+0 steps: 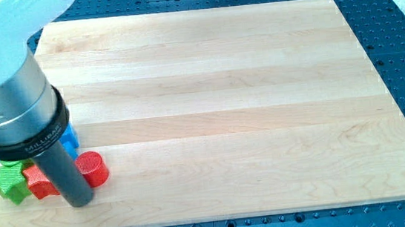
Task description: Move the red circle right to the triangle
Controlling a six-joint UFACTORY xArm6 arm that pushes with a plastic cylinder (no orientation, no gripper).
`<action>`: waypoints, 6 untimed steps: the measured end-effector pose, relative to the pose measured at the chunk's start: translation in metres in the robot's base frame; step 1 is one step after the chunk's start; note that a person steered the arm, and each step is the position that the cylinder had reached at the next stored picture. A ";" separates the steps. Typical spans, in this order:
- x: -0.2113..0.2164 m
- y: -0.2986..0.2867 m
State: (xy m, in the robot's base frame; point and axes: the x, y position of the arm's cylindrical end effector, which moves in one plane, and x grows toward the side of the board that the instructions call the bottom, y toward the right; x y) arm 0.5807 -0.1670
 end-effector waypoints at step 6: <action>-0.007 -0.003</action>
